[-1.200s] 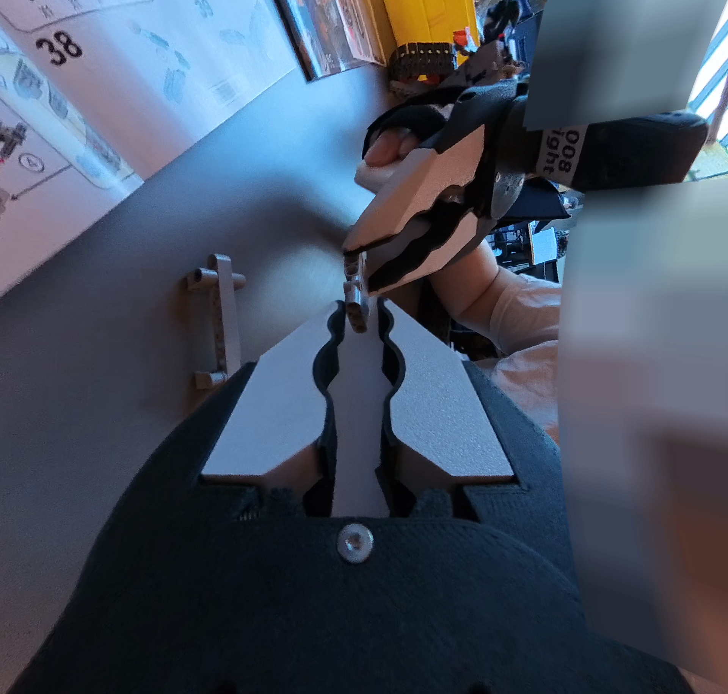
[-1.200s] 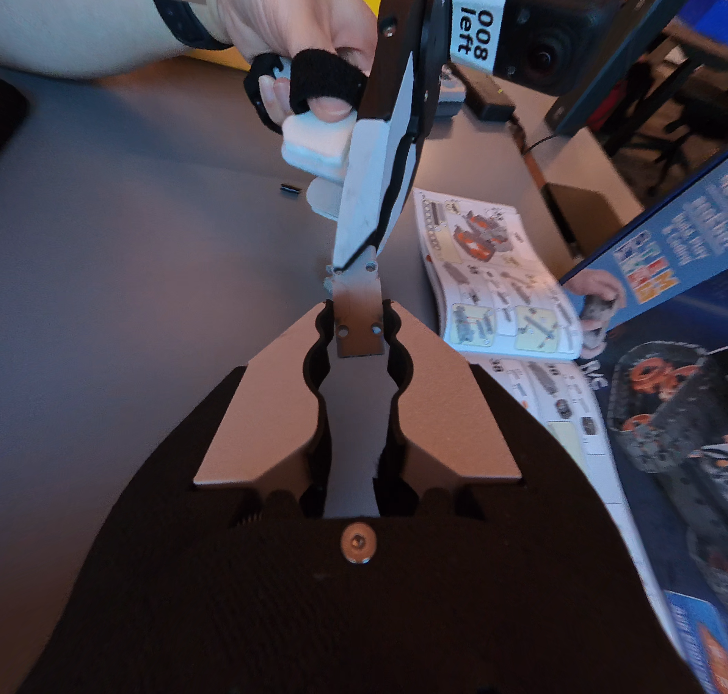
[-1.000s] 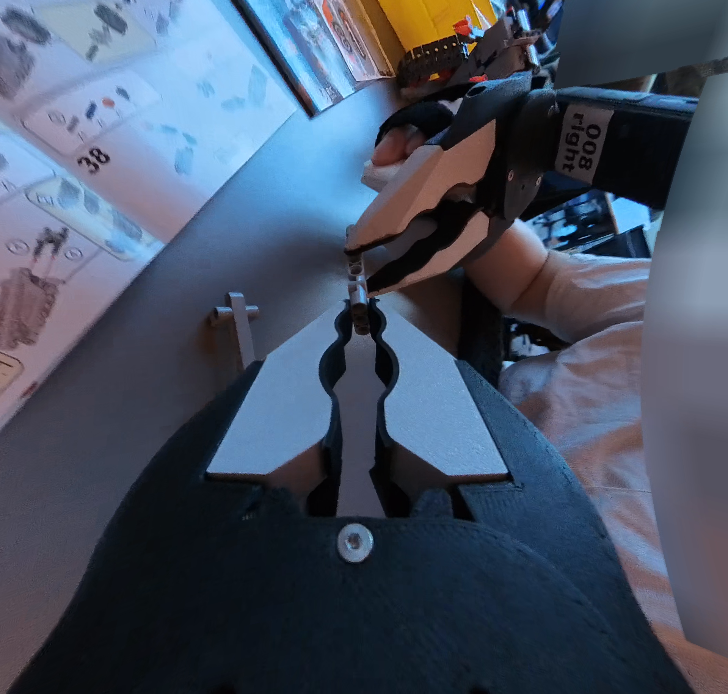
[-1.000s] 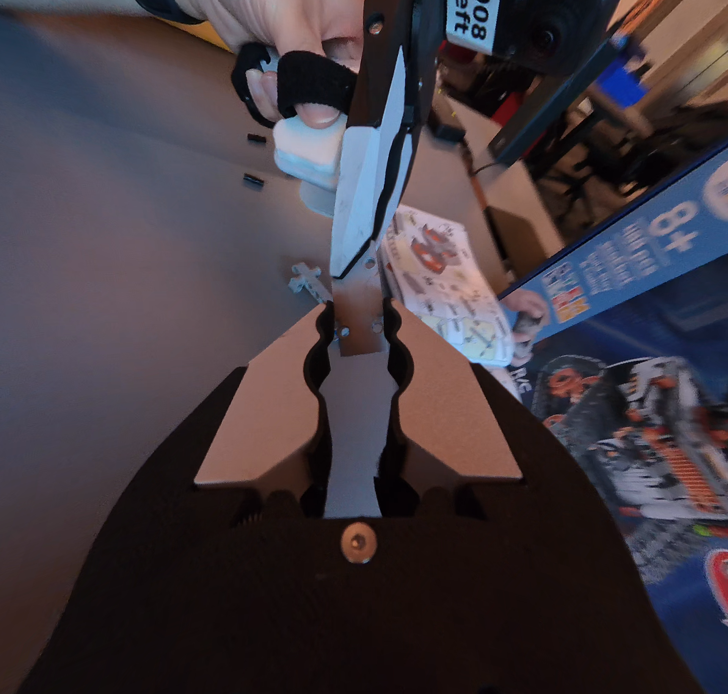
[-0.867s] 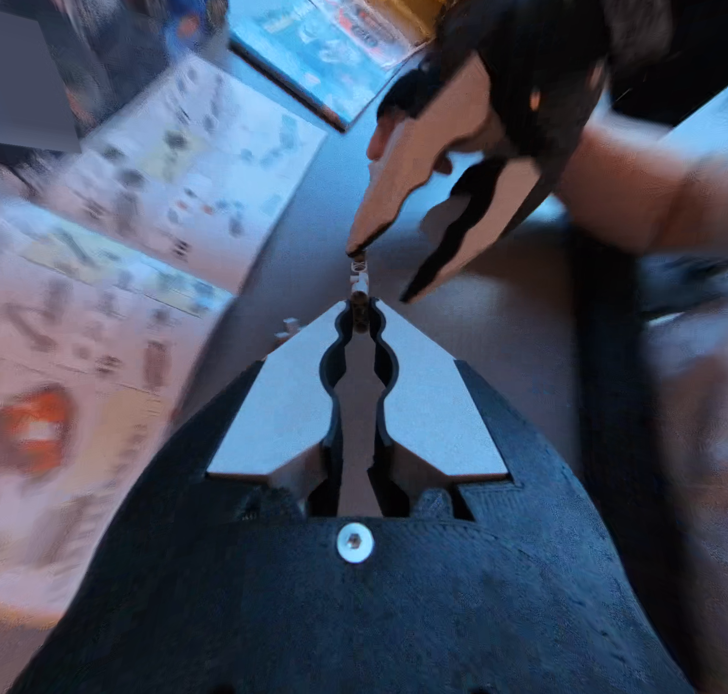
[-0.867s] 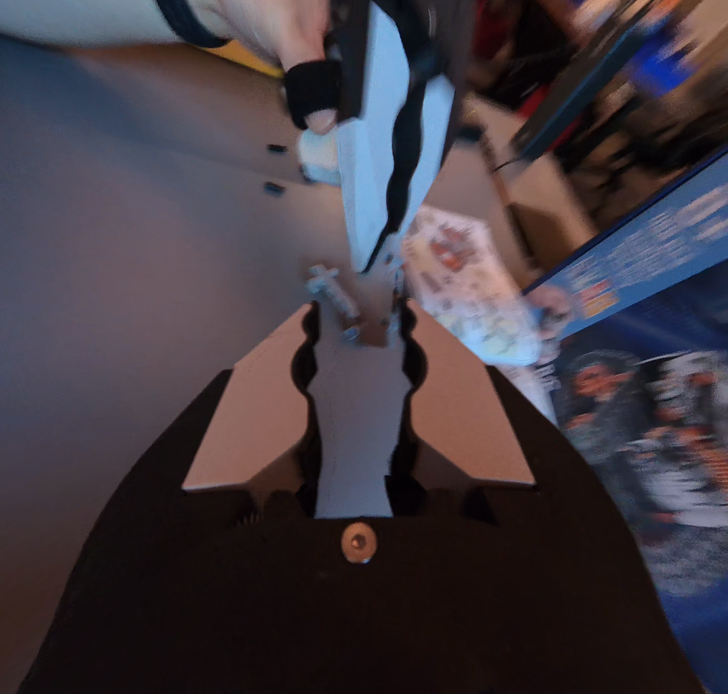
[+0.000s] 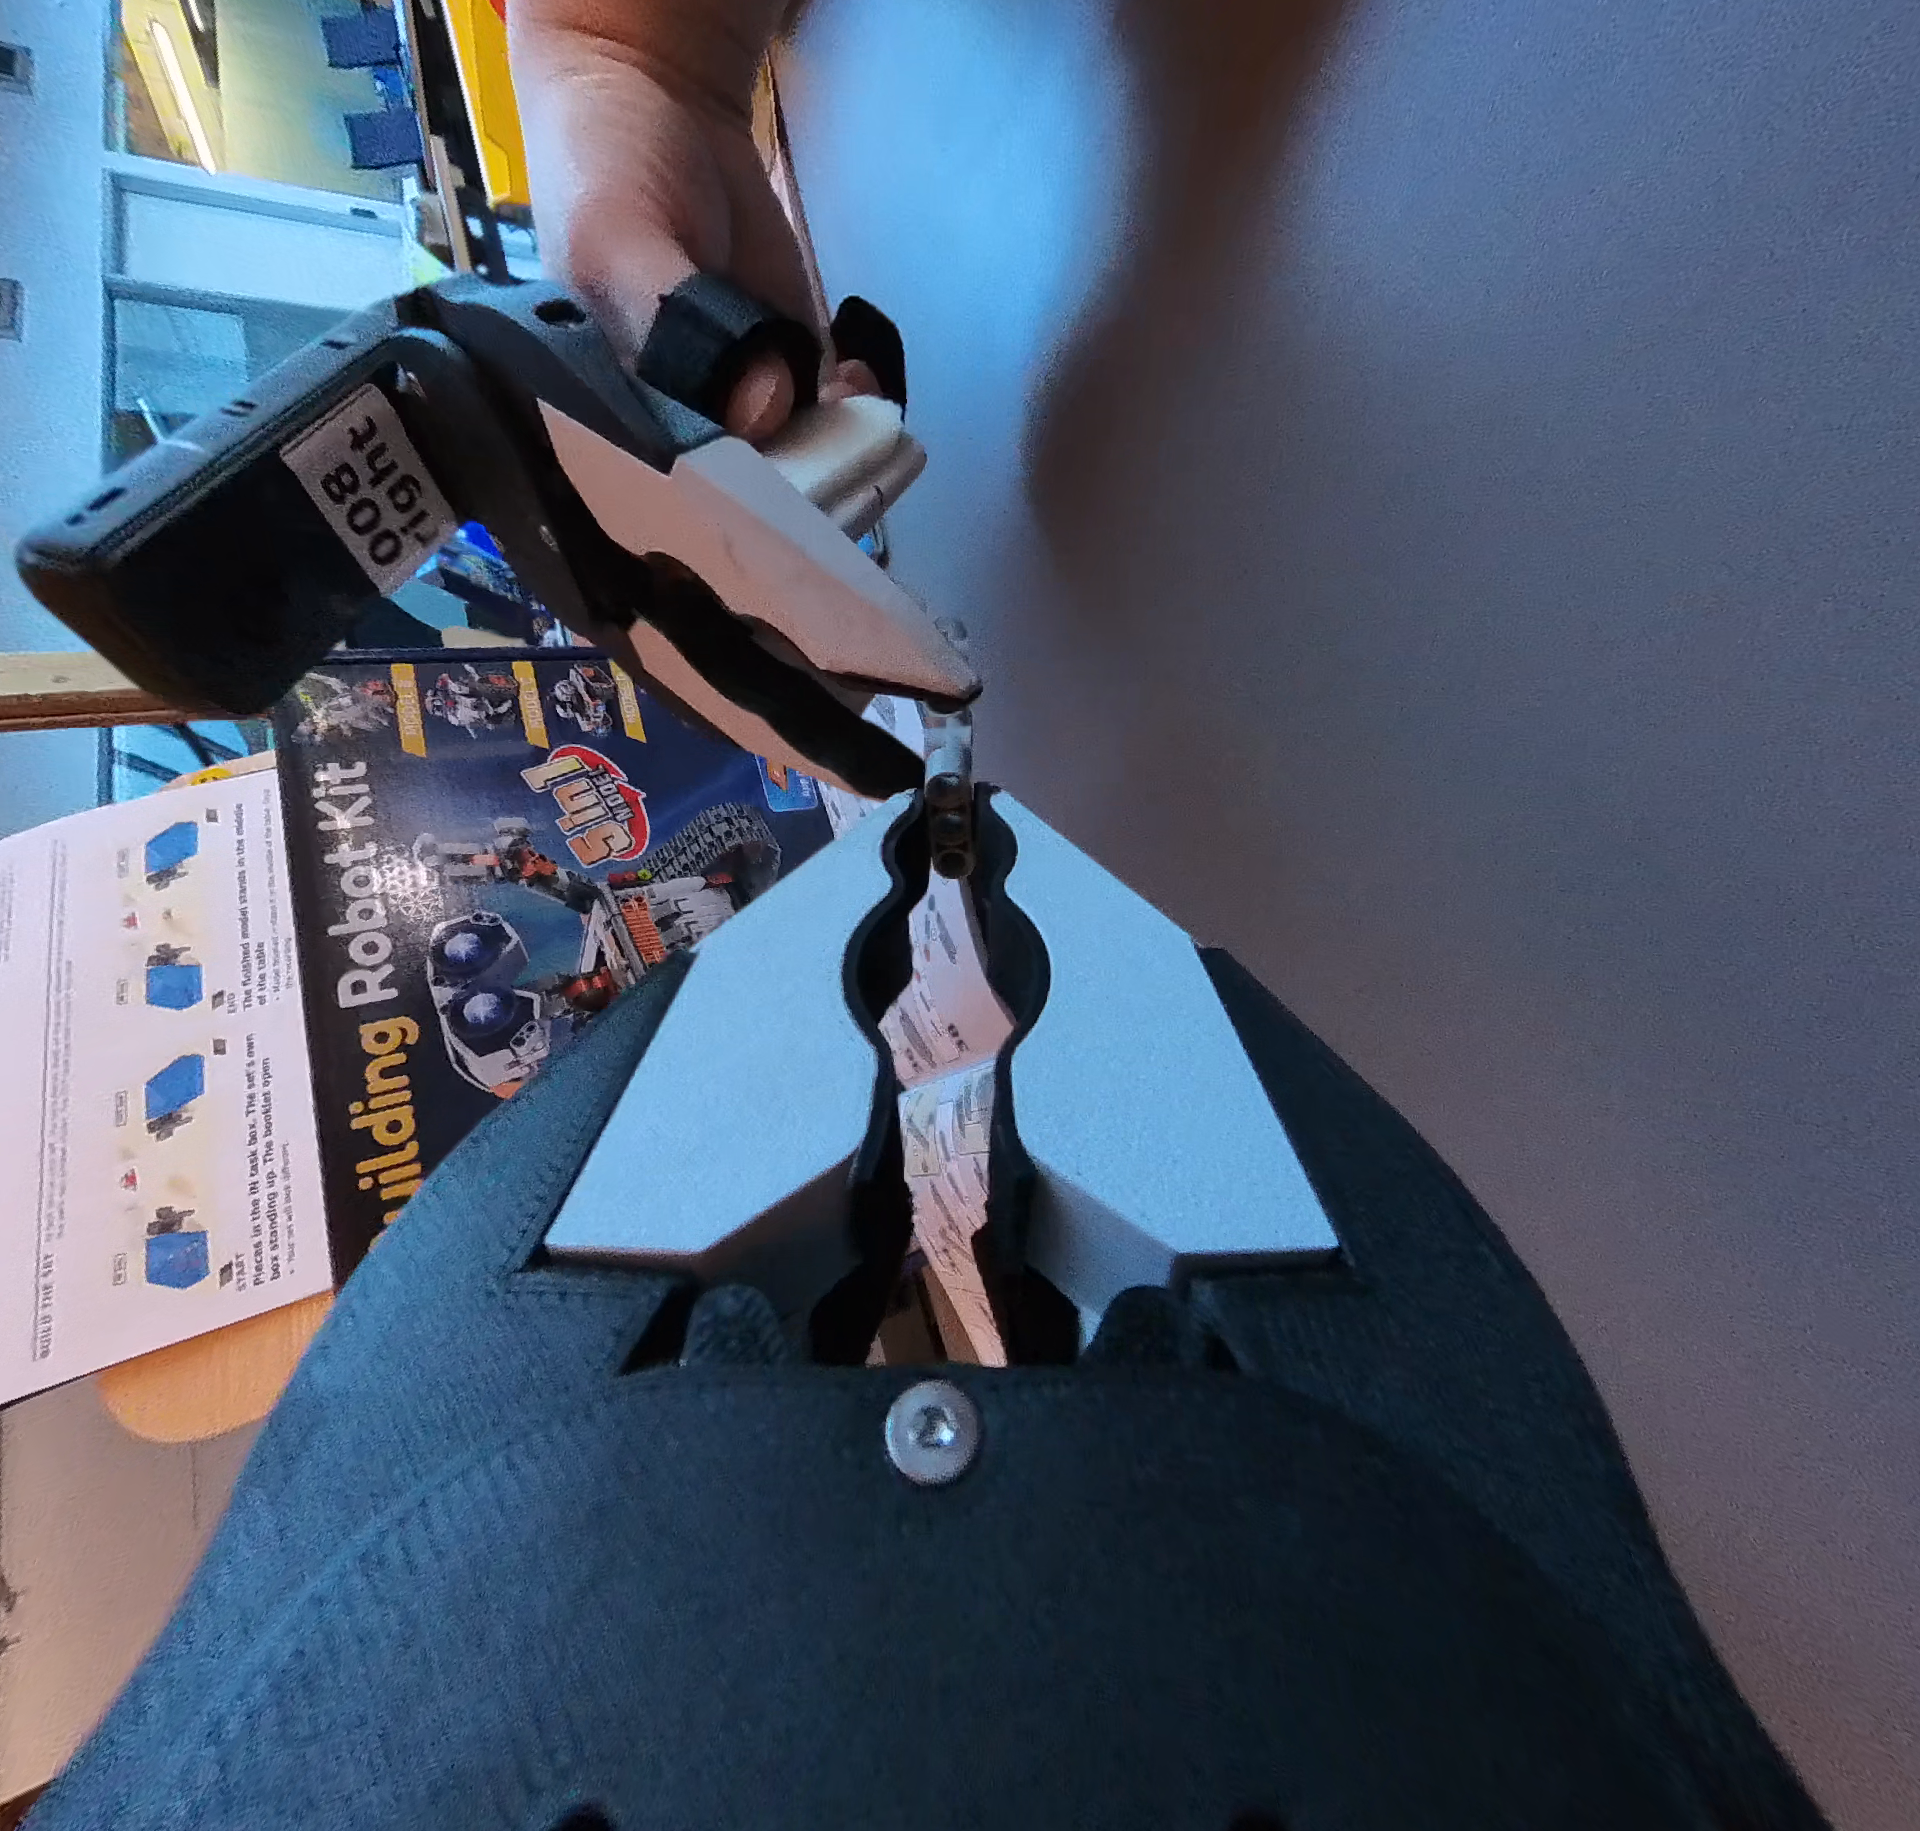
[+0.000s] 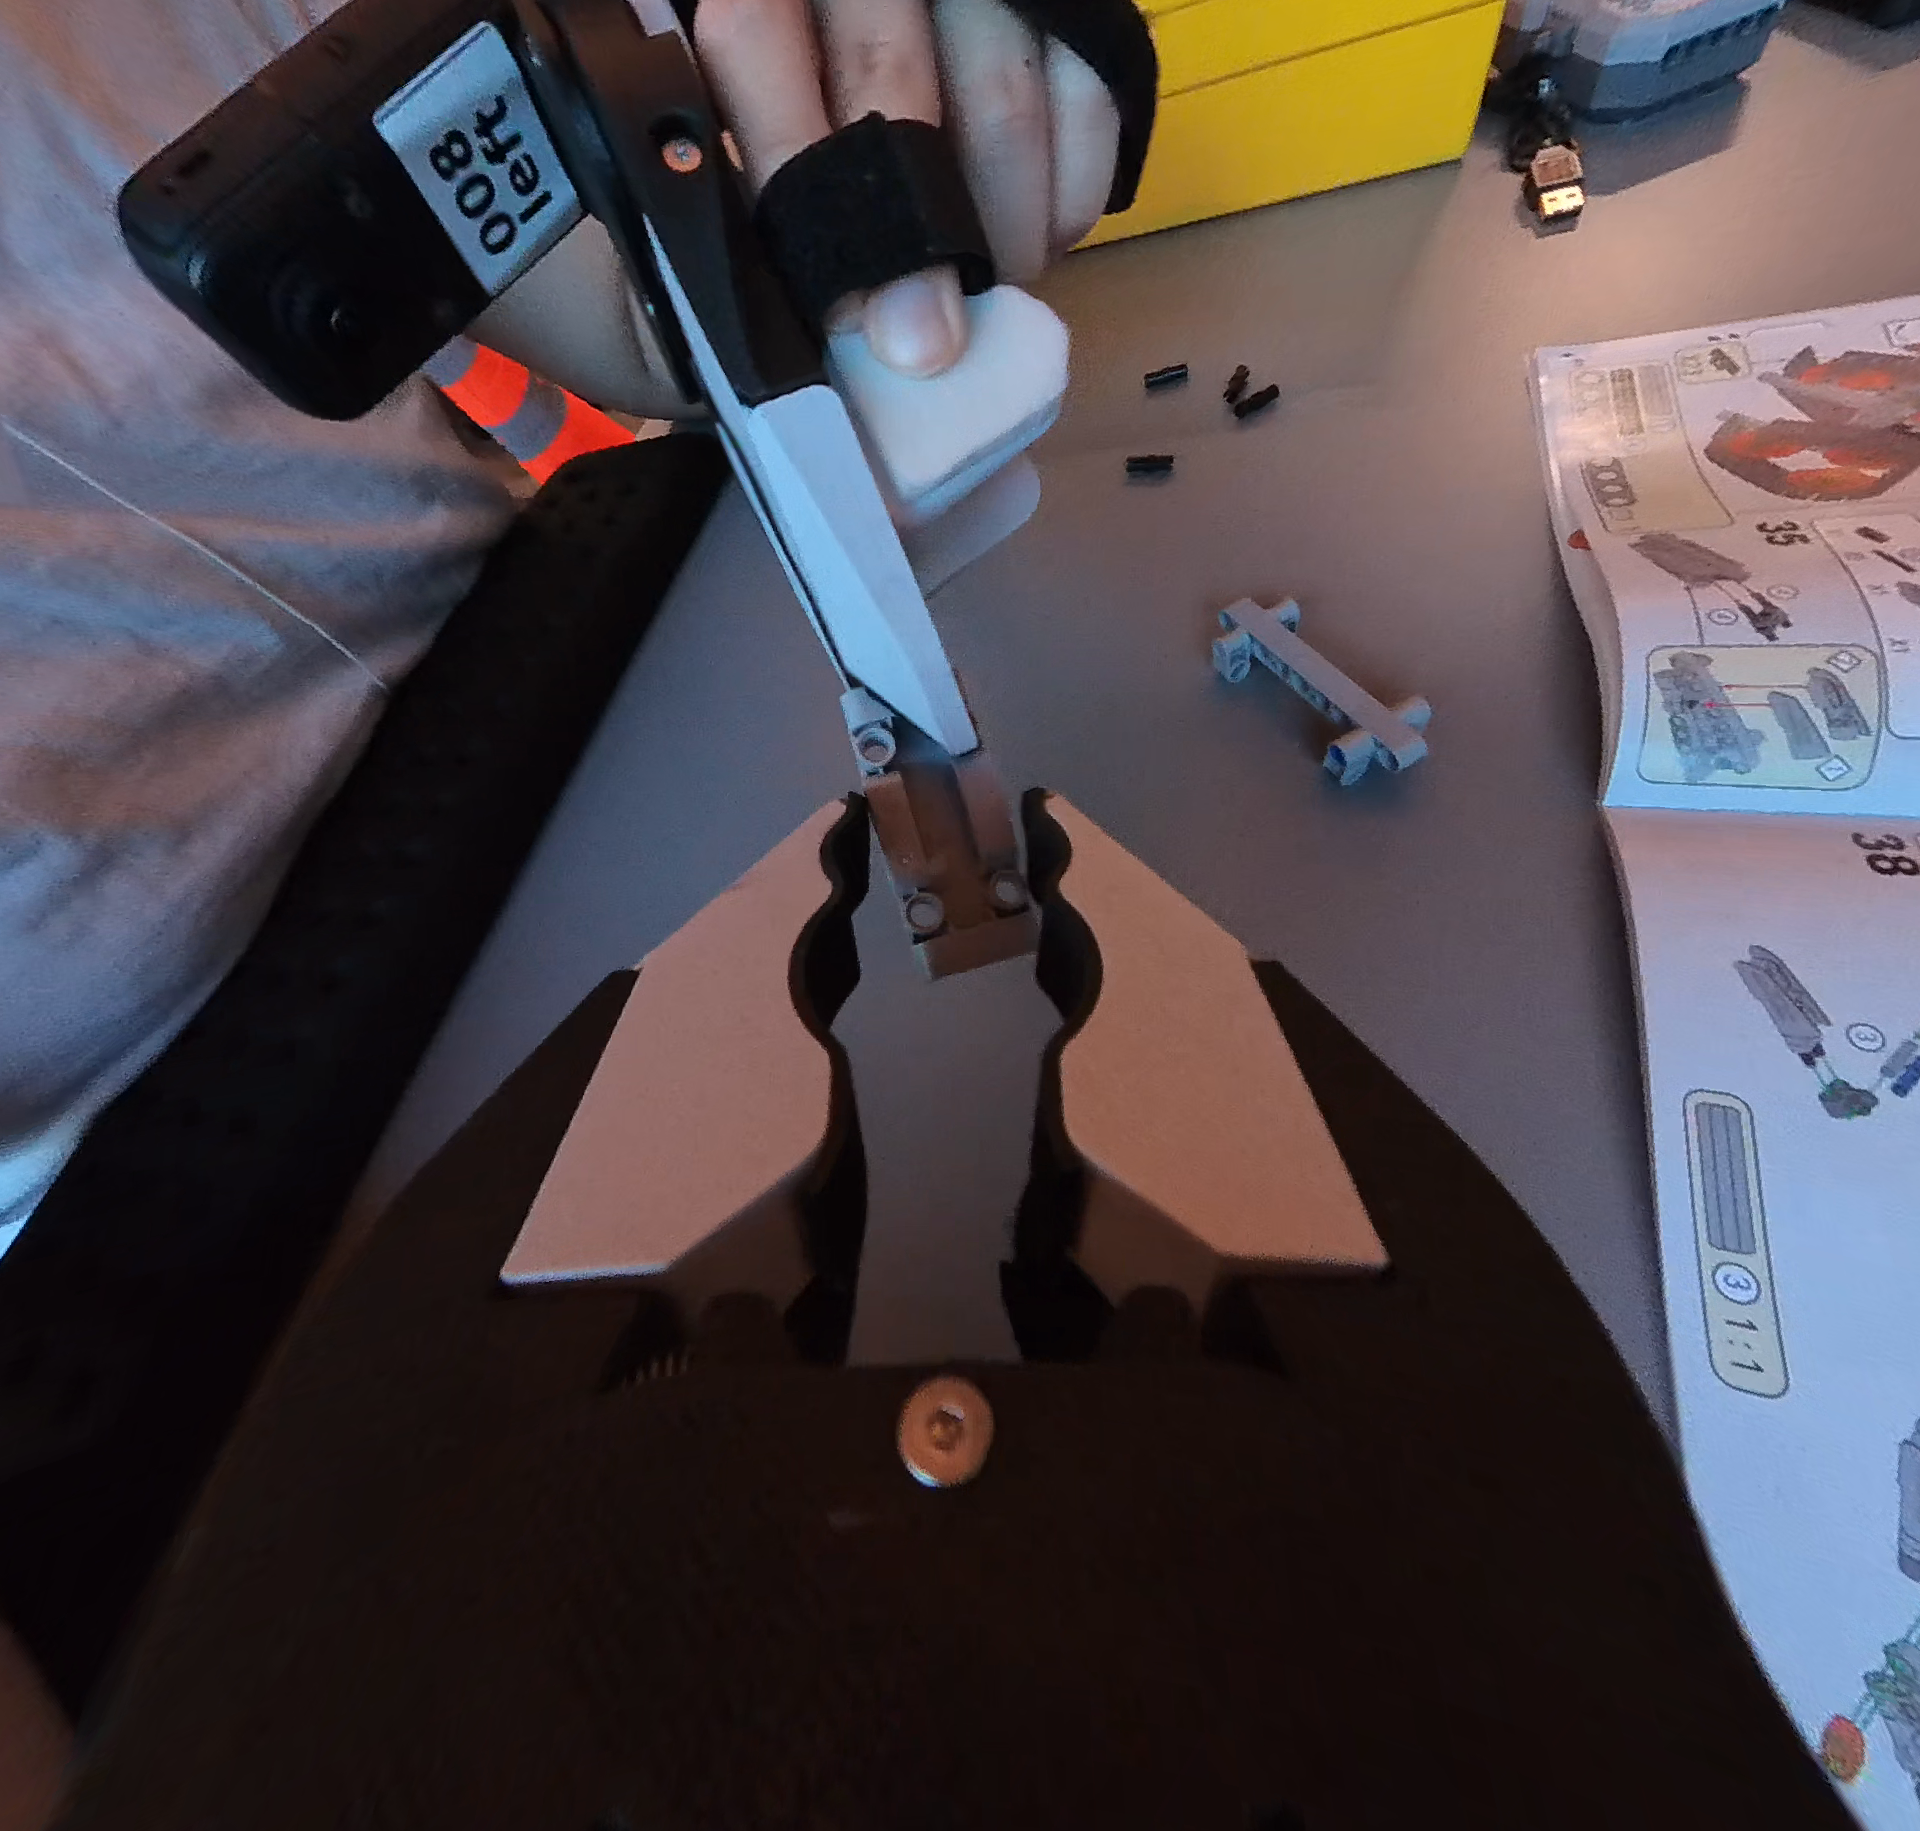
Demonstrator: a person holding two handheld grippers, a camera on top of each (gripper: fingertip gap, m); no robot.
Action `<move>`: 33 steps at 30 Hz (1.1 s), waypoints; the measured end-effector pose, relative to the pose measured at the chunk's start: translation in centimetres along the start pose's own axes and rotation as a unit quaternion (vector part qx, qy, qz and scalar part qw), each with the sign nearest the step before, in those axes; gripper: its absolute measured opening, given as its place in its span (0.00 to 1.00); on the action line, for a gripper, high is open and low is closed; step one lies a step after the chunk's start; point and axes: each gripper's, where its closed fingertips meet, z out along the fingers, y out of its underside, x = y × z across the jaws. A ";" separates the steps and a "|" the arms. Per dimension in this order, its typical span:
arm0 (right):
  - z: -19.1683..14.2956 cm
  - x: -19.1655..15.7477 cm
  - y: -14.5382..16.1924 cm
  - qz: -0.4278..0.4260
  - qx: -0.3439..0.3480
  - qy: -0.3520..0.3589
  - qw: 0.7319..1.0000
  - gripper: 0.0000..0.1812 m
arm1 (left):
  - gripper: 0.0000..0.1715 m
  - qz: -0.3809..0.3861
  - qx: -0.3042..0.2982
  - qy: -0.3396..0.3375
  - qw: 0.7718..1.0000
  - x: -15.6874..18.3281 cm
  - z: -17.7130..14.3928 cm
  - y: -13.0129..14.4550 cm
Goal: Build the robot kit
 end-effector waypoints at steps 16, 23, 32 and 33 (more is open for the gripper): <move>-0.5 6.4 0.8 -0.121 -0.099 0.223 0.962 0.14 | 0.17 -0.326 -0.038 -0.126 0.936 -8.0 -5.8 10.7; 3.2 4.8 1.5 -0.112 -0.174 0.189 0.960 0.14 | 0.24 -0.628 0.052 -0.162 0.760 -13.1 -14.7 16.1; 4.3 4.0 2.6 -0.113 -0.187 0.159 0.963 0.14 | 0.29 -0.740 -0.046 -0.065 0.668 -9.3 -16.9 17.4; 4.3 3.8 2.4 -0.110 -0.182 0.154 0.965 0.14 | 0.29 -0.733 -0.067 -0.077 0.673 -9.2 -17.1 17.8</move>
